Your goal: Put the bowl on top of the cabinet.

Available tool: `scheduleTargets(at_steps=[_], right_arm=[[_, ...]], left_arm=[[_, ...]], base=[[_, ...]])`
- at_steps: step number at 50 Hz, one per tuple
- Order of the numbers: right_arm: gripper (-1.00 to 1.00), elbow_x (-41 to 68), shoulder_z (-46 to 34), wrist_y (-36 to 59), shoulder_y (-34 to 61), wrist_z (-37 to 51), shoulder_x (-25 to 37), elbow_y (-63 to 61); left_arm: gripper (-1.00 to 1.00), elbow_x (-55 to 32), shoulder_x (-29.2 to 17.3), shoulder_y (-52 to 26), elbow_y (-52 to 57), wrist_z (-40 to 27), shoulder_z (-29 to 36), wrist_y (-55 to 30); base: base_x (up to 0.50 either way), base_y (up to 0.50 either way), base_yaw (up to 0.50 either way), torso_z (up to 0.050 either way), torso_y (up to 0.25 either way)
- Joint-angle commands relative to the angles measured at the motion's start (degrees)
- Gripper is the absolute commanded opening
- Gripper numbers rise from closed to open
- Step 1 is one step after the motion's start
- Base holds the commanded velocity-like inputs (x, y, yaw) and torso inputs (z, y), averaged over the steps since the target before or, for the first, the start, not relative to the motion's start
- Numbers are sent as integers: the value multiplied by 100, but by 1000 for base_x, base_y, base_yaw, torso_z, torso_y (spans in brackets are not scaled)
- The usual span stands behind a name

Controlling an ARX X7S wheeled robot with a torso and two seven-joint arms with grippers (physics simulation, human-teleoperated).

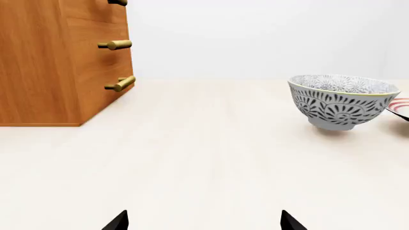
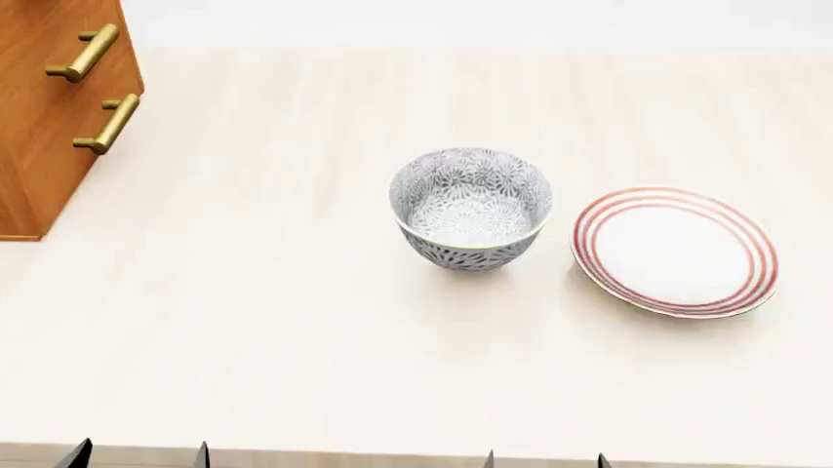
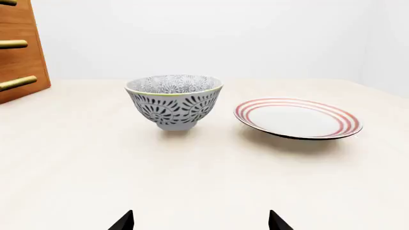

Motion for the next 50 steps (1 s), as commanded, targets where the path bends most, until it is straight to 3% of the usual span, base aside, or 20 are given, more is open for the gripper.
scheduleTargets(at_steps=[1, 21, 33, 50], right_arm=[[100, 114, -97, 31, -7, 116, 87, -41], [100, 582, -303, 264, -37, 457, 328, -249], [100, 408, -343, -180, -117, 939, 339, -237], [100, 549, -497, -172, -135, 1076, 469, -274]], left_arm=[[100, -87, -90, -7, -7, -109, 105, -8], [100, -472, -353, -36, 4, -362, 371, -111], [100, -594, -442, -43, -2, -447, 465, -100], [100, -716, -554, -44, -4, -561, 584, -72]], base=[[0, 0, 0, 0, 0], [0, 0, 0, 0, 0], [0, 29, 0, 0, 0], [0, 494, 0, 0, 0]])
